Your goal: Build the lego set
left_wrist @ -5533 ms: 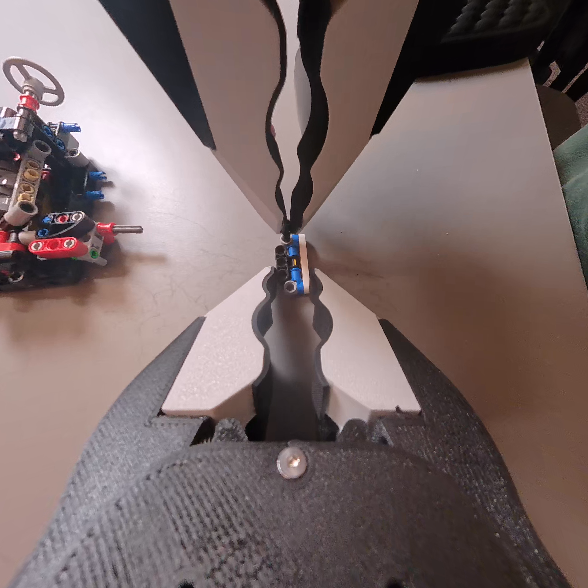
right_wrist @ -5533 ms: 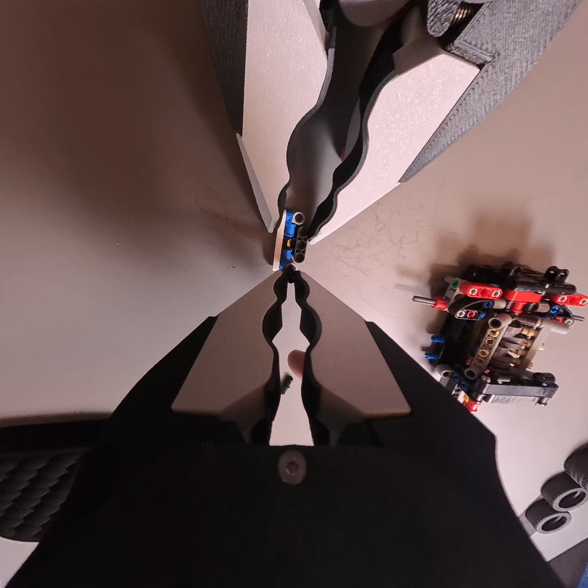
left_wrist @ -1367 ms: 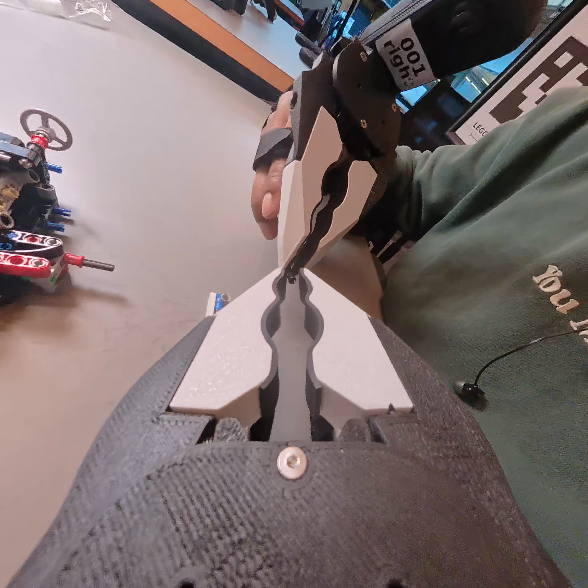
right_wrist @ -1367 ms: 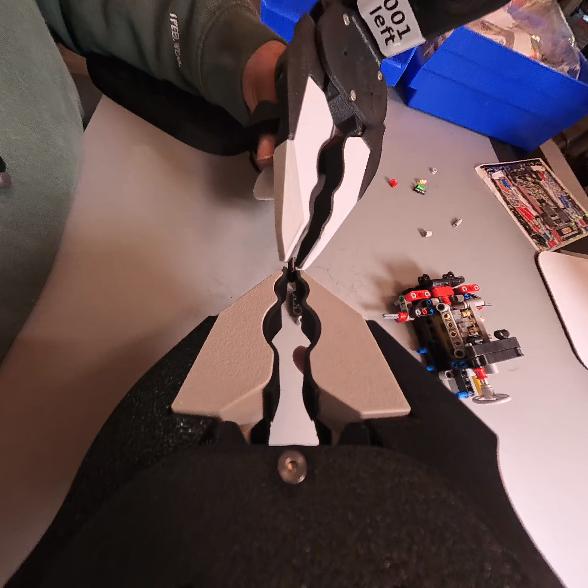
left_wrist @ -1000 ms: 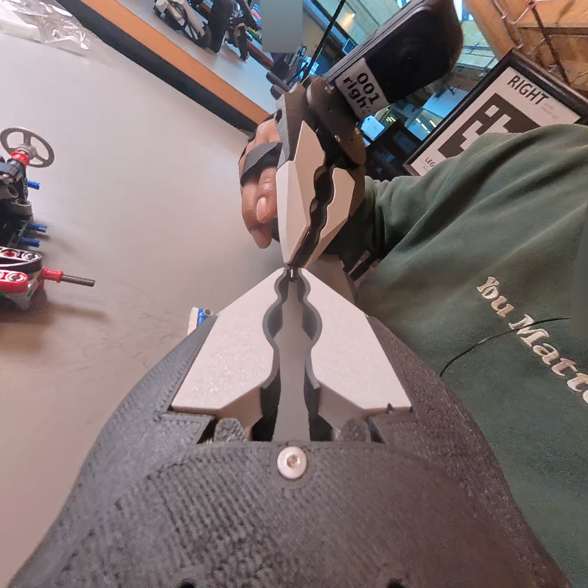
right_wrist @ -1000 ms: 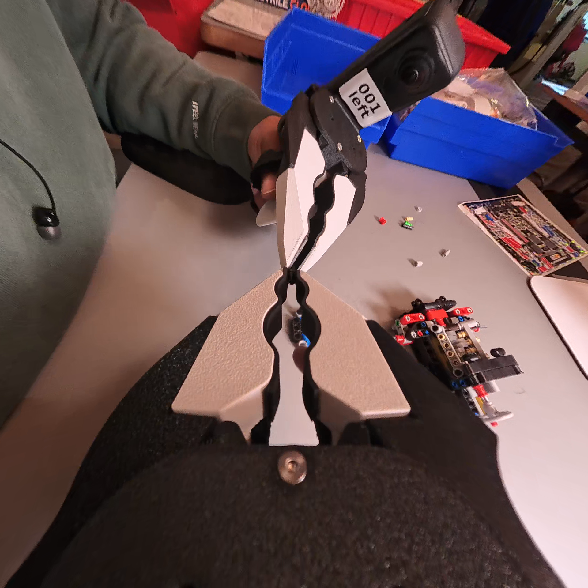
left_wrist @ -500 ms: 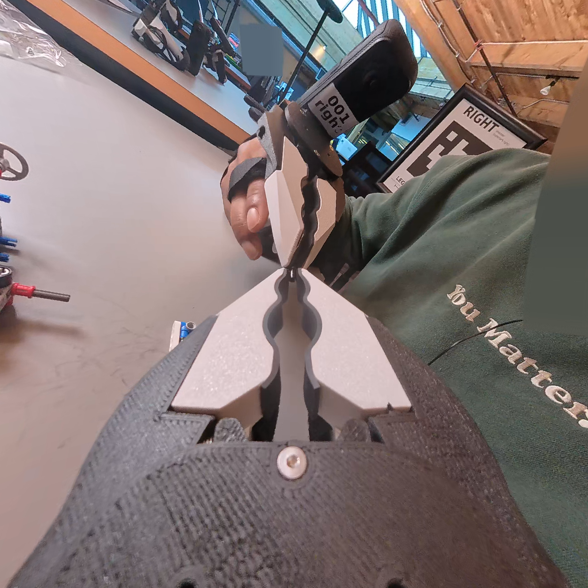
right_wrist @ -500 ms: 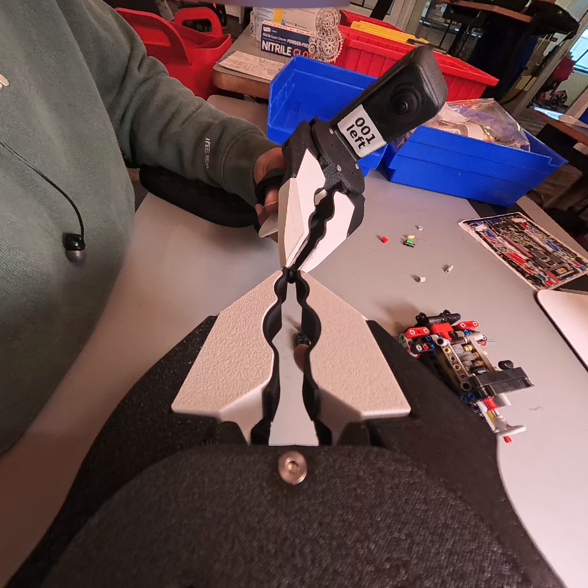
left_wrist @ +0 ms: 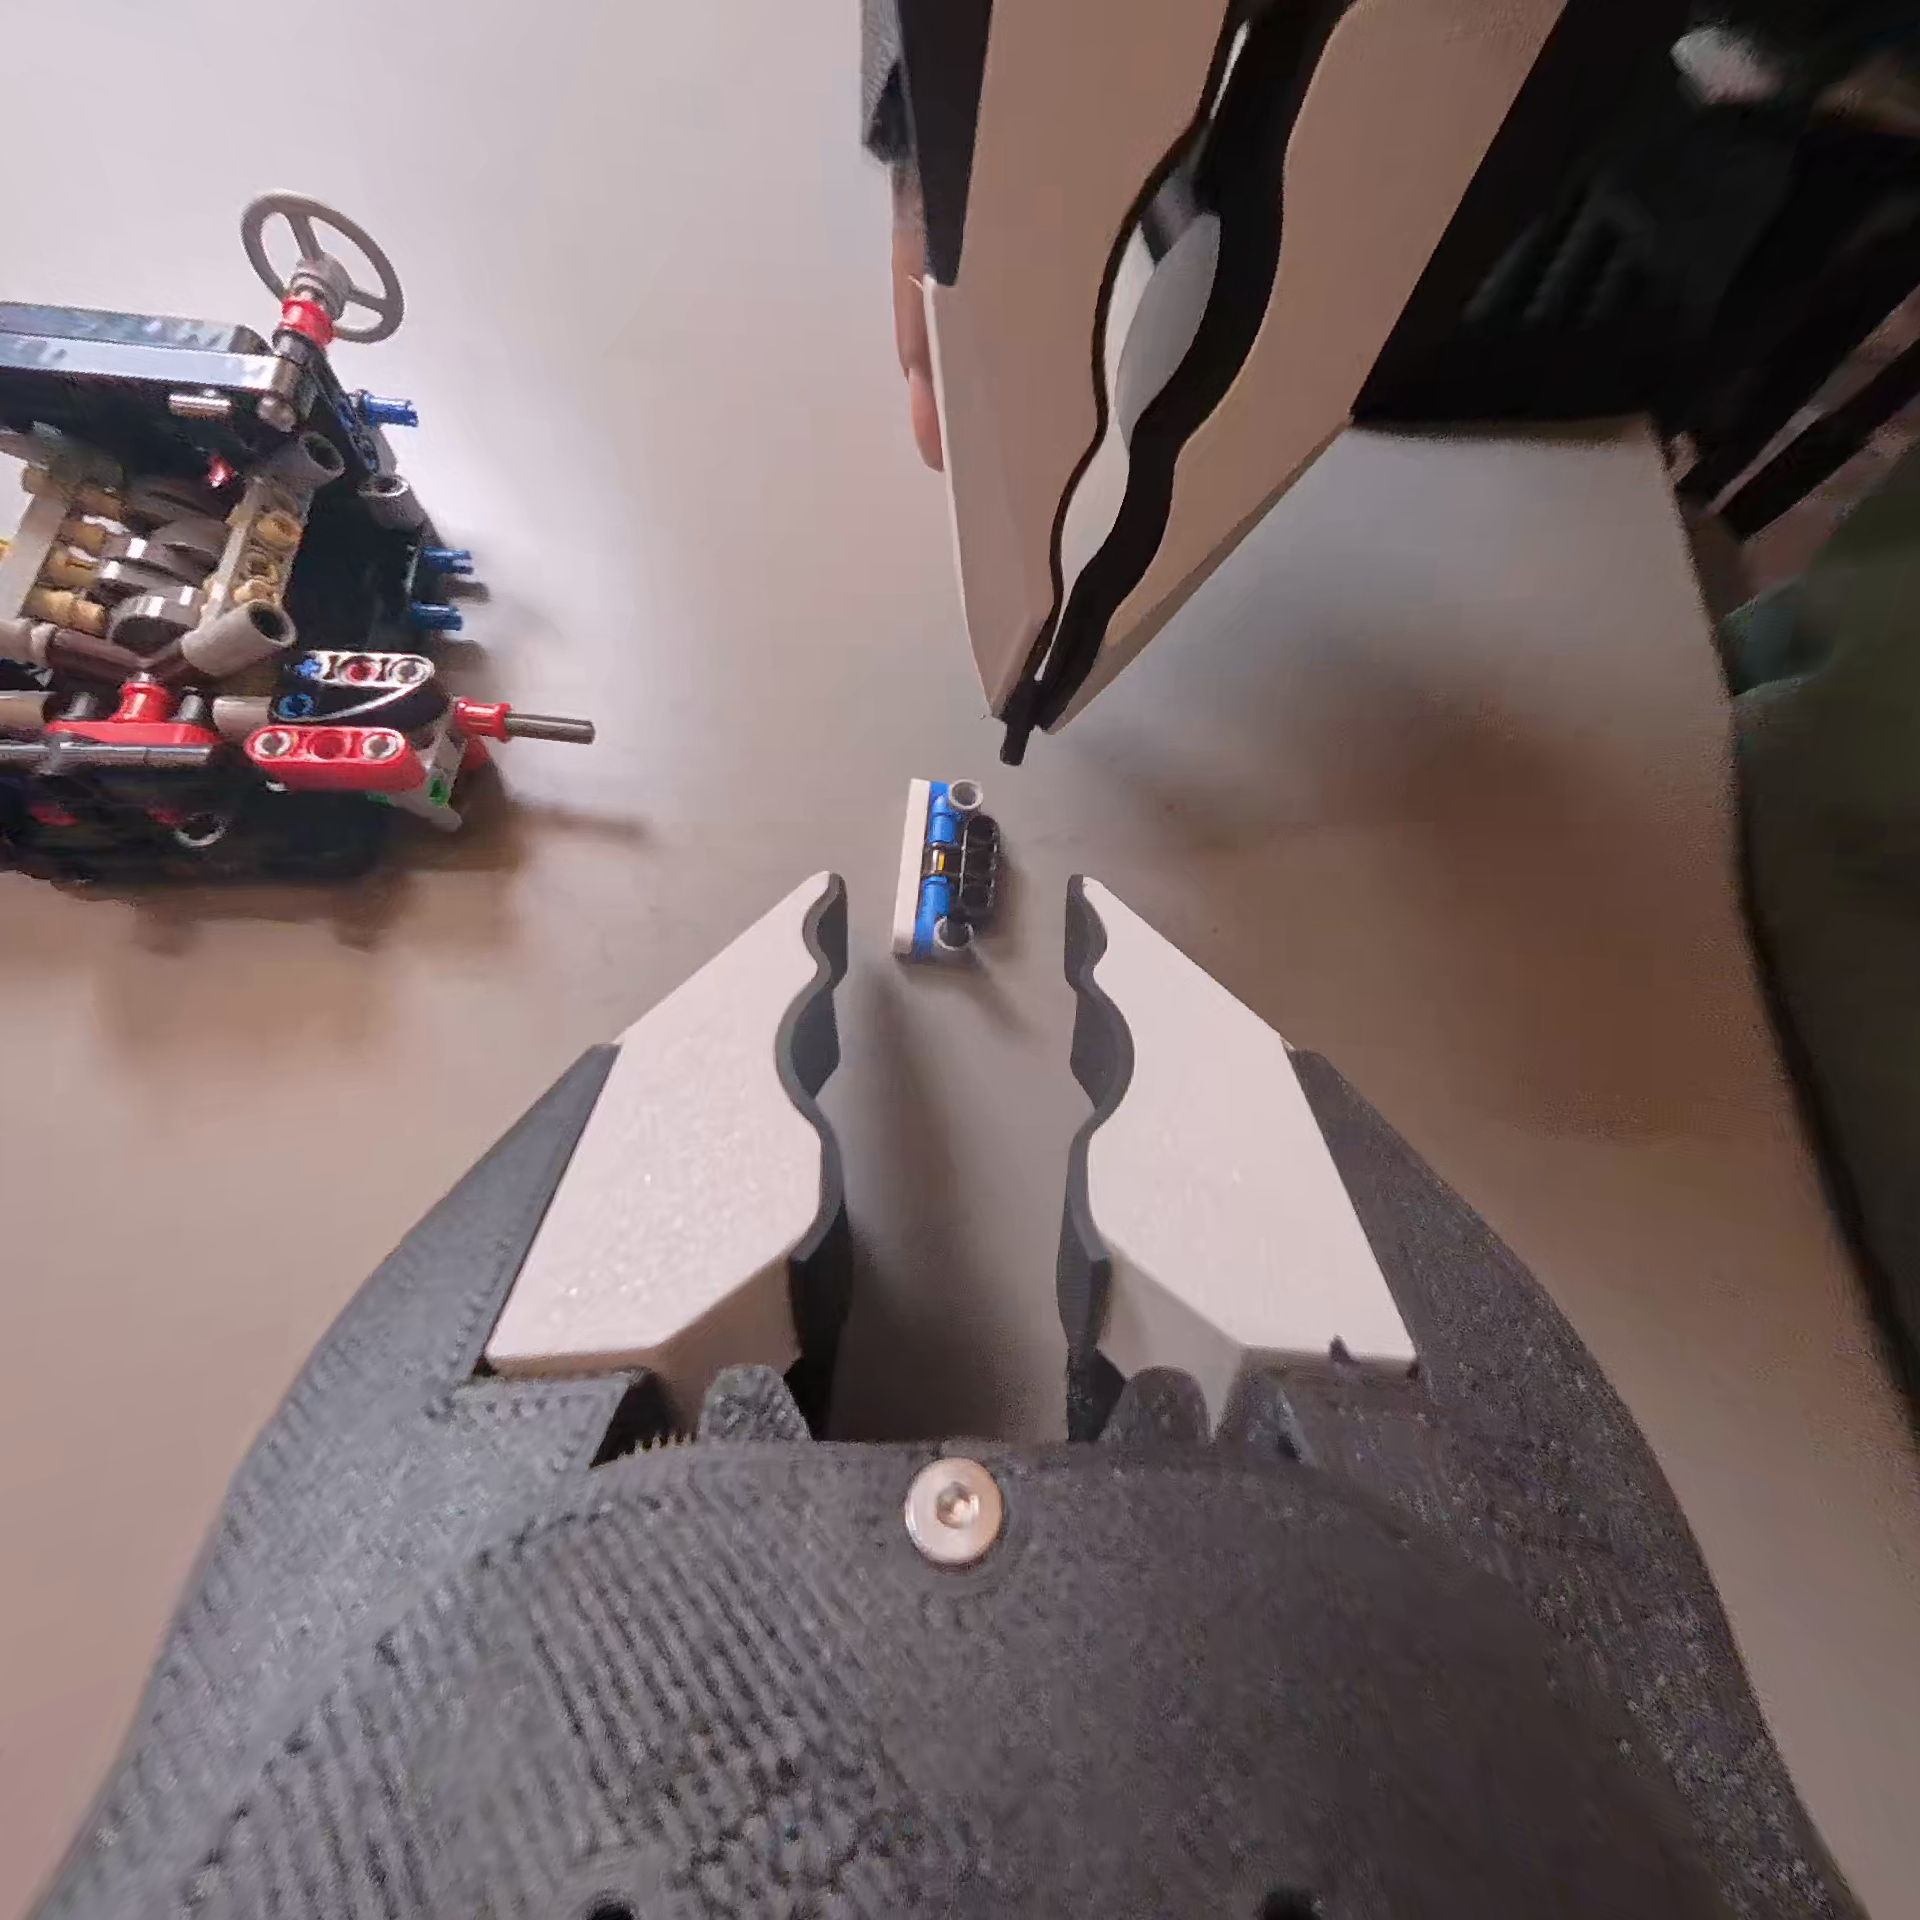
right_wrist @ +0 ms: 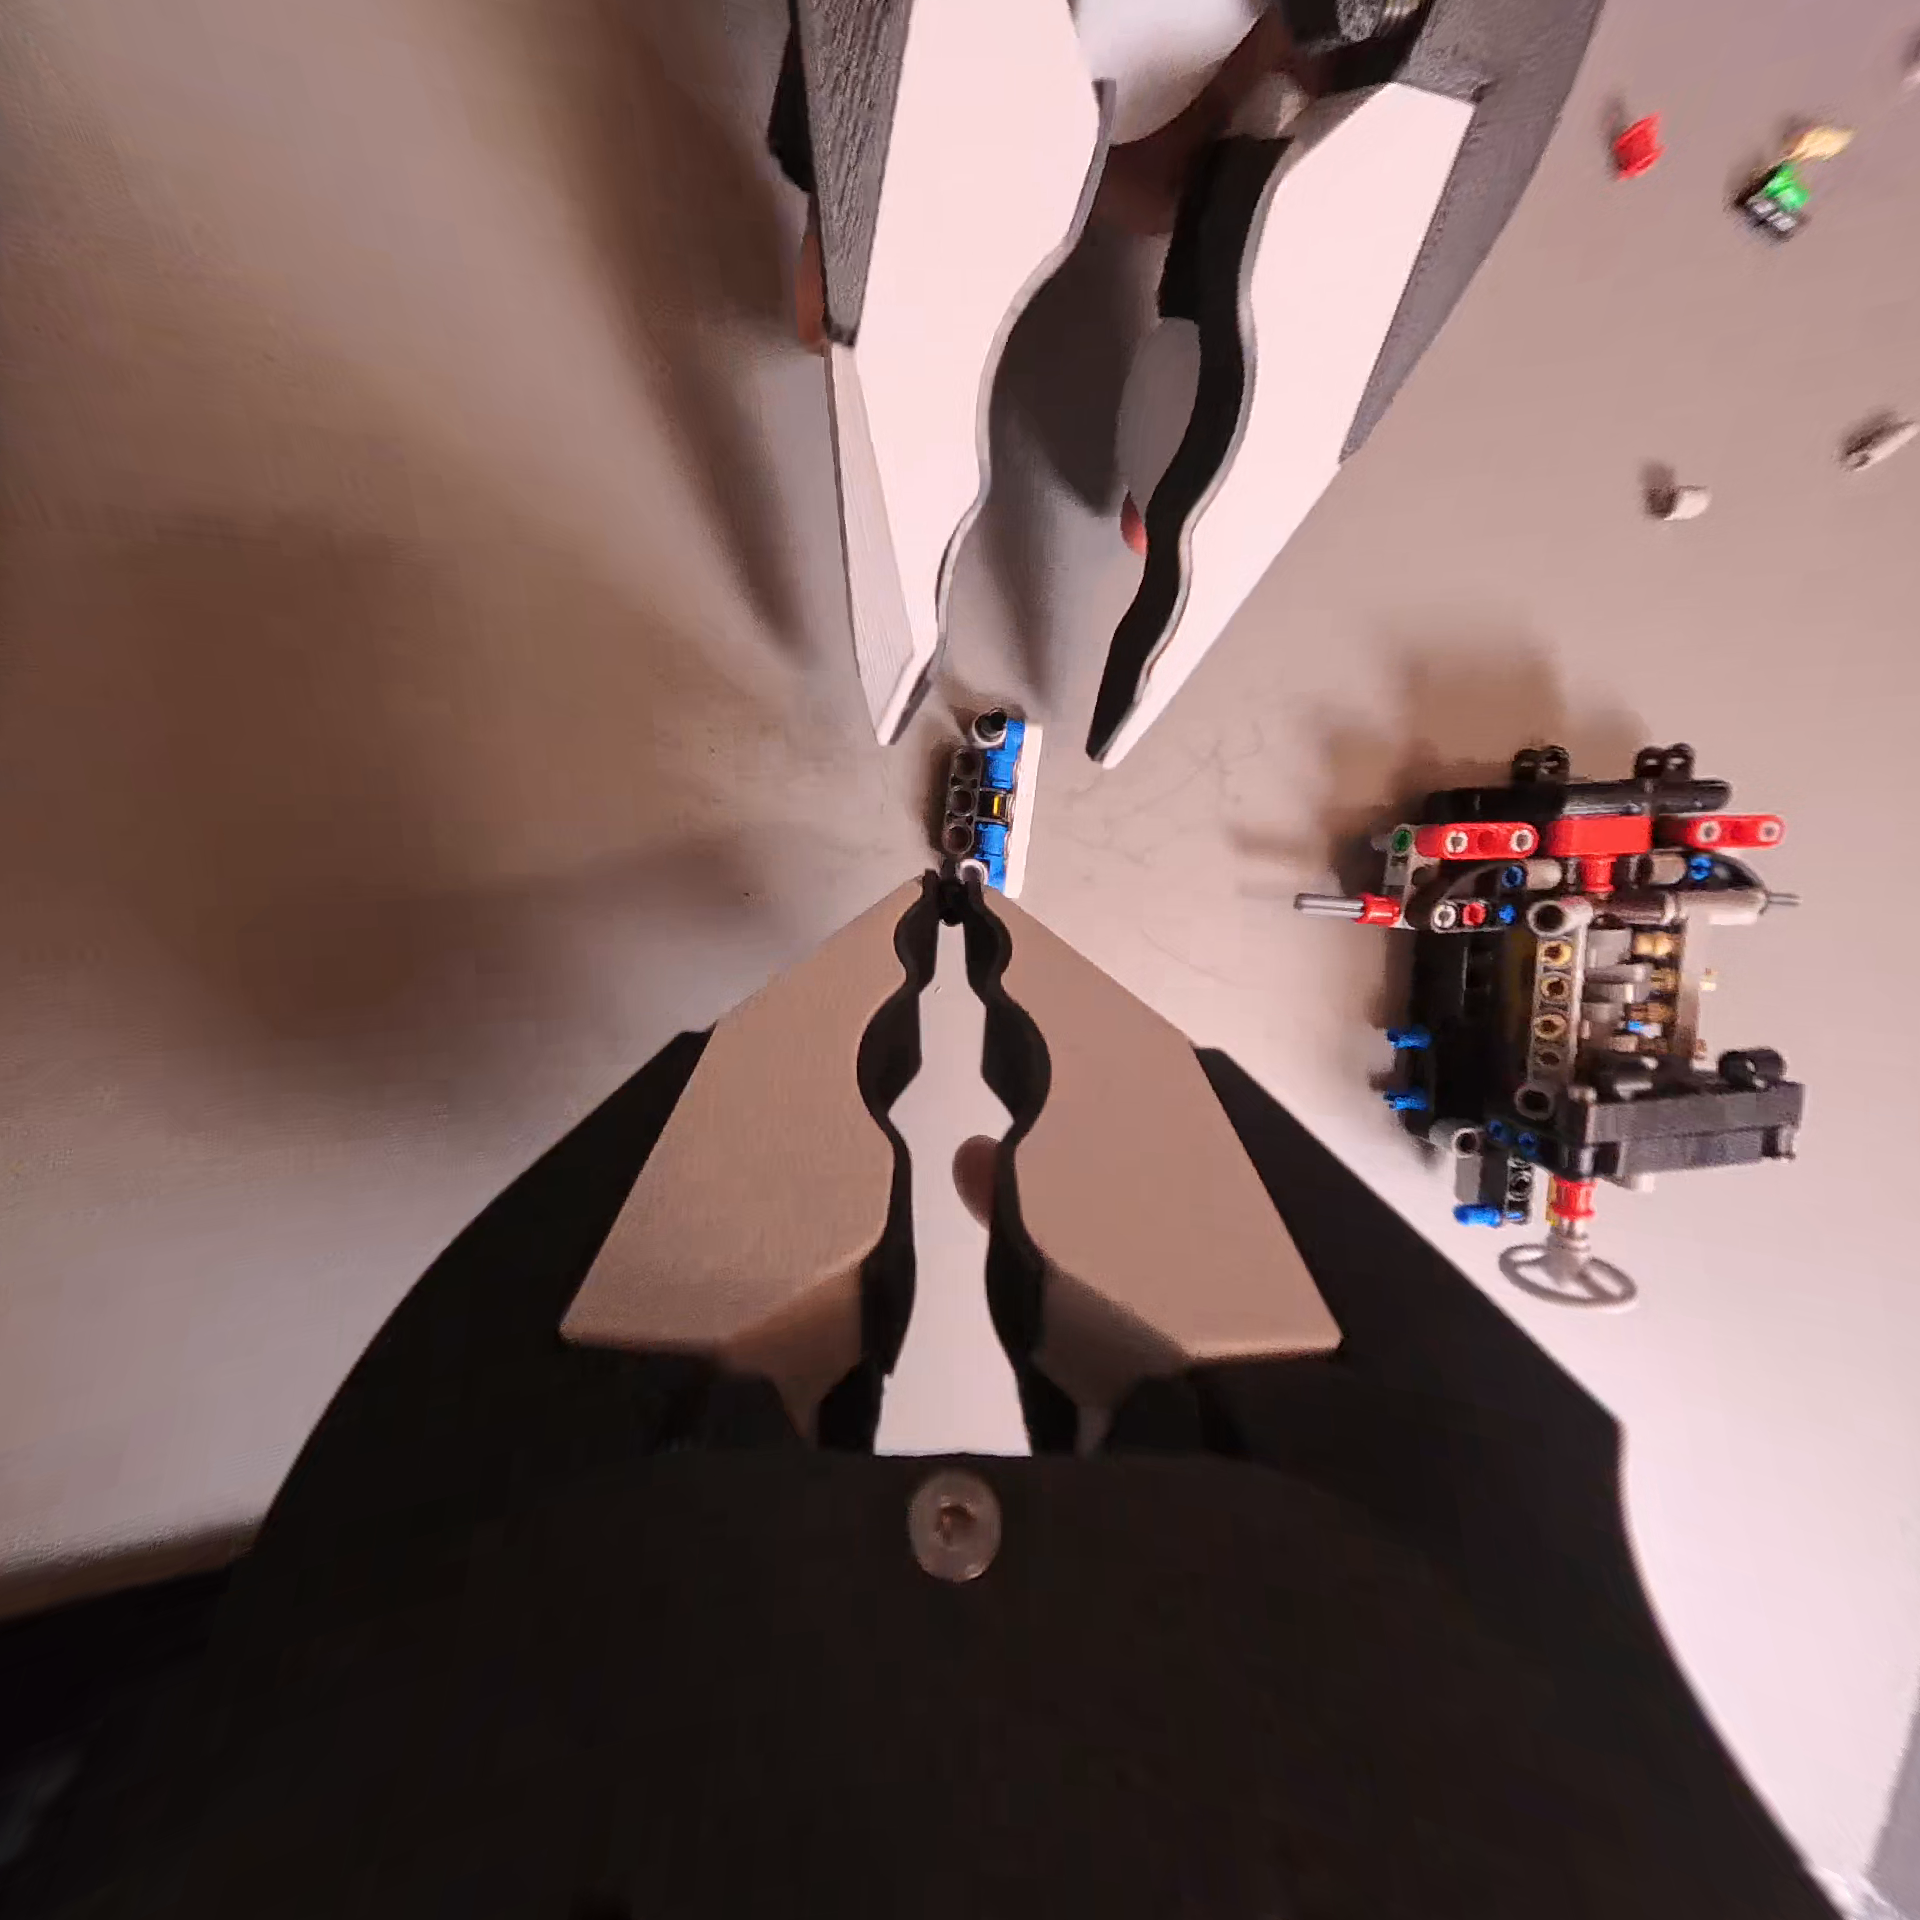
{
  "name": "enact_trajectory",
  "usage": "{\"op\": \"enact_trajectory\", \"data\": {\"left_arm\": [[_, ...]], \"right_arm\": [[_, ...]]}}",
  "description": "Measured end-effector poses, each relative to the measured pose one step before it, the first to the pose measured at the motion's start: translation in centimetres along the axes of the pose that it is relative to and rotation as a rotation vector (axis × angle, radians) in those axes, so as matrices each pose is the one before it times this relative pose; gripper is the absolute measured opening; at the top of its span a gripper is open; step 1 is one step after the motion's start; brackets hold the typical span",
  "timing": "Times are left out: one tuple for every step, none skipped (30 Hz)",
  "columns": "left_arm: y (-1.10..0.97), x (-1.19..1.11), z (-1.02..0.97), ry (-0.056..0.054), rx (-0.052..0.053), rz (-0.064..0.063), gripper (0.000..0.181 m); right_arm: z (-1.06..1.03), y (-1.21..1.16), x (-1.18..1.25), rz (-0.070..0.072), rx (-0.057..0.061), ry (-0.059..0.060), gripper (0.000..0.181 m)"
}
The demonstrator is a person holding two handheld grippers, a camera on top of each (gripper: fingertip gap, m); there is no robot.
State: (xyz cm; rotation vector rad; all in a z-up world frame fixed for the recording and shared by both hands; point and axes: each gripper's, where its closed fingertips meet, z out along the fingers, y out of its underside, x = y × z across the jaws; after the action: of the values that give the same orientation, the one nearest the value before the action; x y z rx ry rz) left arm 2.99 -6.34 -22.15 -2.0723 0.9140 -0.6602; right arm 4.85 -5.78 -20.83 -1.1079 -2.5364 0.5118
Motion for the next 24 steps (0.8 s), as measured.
{"op": "enact_trajectory", "data": {"left_arm": [[0.242,-0.178,0.18,-0.0212,-0.0152,0.0182,0.039],[0.208,-0.097,0.152,-0.0165,-0.0147,0.0125,0.037],[0.084,0.005,0.099,-0.0086,-0.0083,0.0125,0.037],[-0.009,-0.036,0.056,-0.012,-0.0029,0.0152,0.035],[0.03,-0.038,0.052,-0.0107,-0.0036,0.0141,0.033],[0.081,-0.014,0.063,-0.0064,-0.0071,0.0076,0.033],[0.095,-0.029,0.085,-0.0068,-0.0083,0.0044,0.032],[0.067,0.009,0.064,-0.0038,-0.0062,0.0056,0.032],[0.077,0.035,0.065,-0.0012,-0.0061,0.0061,0.03],[0.05,0.026,0.054,-0.002,-0.005,0.0051,0.028],[-0.032,0.023,0.035,-0.0006,0.0004,0.0041,0.025],[-0.006,0.016,0.031,-0.0002,-0.0008,0.0016,0.023],[-0.007,0.064,0.028,0.0033,-0.0004,0.001,0.021],[-0.01,0.048,0.015,0.0027,-0.0004,0.0012,0.019],[-0.011,0.018,0.015,0.0011,-0.0002,0.0003,0.019],[0.006,0.0,0.007,0.0025,0.0,-0.0021,0.018],[-0.007,0.008,-0.013,0.0035,0.0021,-0.0017,0.018],[0.004,0.011,-0.012,0.0032,0.0007,-0.003,0.018],[0.012,-0.008,0.001,0.0029,-0.0003,-0.0042,0.018],[0.018,-0.015,-0.001,0.0051,-0.0012,-0.0072,0.018],[-0.001,-0.004,-0.013,0.0077,0.0004,-0.0092,0.018],[0.011,-0.002,-0.005,0.0081,0.0008,-0.0097,0.018],[0.009,-0.002,-0.017,0.0071,0.0006,-0.0085,0.018],[0.017,-0.015,-0.023,0.0054,0.0002,-0.0068,0.018]], "right_arm": [[0.211,0.124,0.088,-0.0141,-0.0363,-0.0108,0.003],[0.183,0.075,0.111,-0.0131,-0.0286,-0.0075,0.003],[0.189,0.094,0.075,-0.0076,-0.0272,-0.0096,0.003],[0.188,0.121,0.047,-0.0059,-0.0255,-0.0101,0.003],[0.193,0.123,-0.002,-0.0059,-0.0245,-0.0103,0.003],[0.172,0.106,0.015,-0.0058,-0.0219,-0.0071,0.003],[0.126,-0.003,0.012,-0.004,-0.014,-0.0059,0.003],[0.09,-0.052,-0.002,-0.0012,-0.0089,-0.0061,0.003],[0.107,0.064,0.033,-0.0012,-0.0155,-0.0036,0.003],[0.101,0.144,0.074,-0.0046,-0.0181,-0.0002,0.003],[0.063,0.04,-0.021,-0.0021,-0.0094,-0.0054,0.003],[0.003,-0.081,-0.06,0.0013,-0.0031,-0.0089,0.003],[0.015,-0.005,0.05,-0.0028,-0.0078,-0.0007,0.003],[0.019,-0.015,0.033,-0.0069,-0.0086,-0.0005,0.003],[0.006,-0.001,-0.009,-0.0076,-0.0102,-0.0024,0.003],[0.007,-0.009,0.0,-0.0101,-0.0098,-0.0021,0.003],[-0.008,-0.05,0.01,-0.0107,-0.0054,-0.002,0.003],[0.01,-0.018,0.011,-0.01,-0.001,-0.0048,0.002],[0.006,-0.002,0.001,-0.007,0.0004,-0.0065,0.003],[0.018,0.031,-0.016,-0.012,-0.003,-0.004,0.003],[0.006,-0.033,-0.008,-0.0227,-0.0028,0.0019,0.003],[0.0,-0.015,-0.005,-0.0231,-0.005,0.0032,0.003],[0.015,-0.037,0.003,-0.0186,-0.0035,0.0015,0.003],[0.014,-0.042,0.006,-0.0176,0.0001,0.001,0.003]]}}
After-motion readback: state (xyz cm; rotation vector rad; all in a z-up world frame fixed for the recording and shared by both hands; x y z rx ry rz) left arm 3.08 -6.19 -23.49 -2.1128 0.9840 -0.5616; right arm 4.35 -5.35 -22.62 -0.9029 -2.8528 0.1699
